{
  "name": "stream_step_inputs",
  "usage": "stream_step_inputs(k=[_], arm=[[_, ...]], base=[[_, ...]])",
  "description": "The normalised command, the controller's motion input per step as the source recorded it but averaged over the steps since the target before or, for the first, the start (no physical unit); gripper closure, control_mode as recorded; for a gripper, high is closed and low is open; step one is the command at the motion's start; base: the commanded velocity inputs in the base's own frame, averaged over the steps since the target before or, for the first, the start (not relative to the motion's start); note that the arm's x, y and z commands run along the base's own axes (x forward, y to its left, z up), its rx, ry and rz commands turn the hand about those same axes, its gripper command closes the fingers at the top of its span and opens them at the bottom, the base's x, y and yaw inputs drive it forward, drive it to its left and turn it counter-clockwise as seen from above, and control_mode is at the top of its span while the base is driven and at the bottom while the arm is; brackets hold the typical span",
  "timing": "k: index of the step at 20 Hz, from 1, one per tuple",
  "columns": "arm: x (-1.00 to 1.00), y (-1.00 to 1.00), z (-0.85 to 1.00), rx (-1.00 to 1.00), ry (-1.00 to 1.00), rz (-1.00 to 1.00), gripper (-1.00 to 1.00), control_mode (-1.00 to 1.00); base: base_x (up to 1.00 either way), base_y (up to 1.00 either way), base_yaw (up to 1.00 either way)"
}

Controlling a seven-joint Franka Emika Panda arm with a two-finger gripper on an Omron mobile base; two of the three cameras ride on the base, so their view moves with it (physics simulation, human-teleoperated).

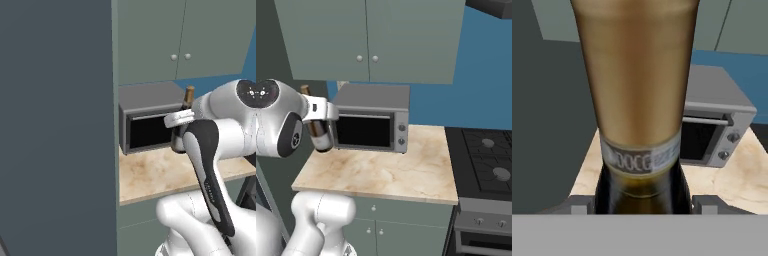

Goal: Move the drinks to the dining counter.

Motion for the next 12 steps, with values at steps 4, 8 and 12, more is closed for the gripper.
stream_step_inputs(k=[4, 8, 12], arm=[[-0.25, -0.09, 0.31, 0.01, 0.0, 0.0, 1.0, -1.0], [-0.11, -0.01, 0.01, 0.0, 0.0, 0.0, 1.0, -1.0], [0.0, 0.0, 0.0, 0.0, 0.01, 0.0, 1.0, -1.0]], base=[[0.0, 0.0, 0.0], [0.0, 0.0, 0.0], [0.0, 0.0, 0.0]])
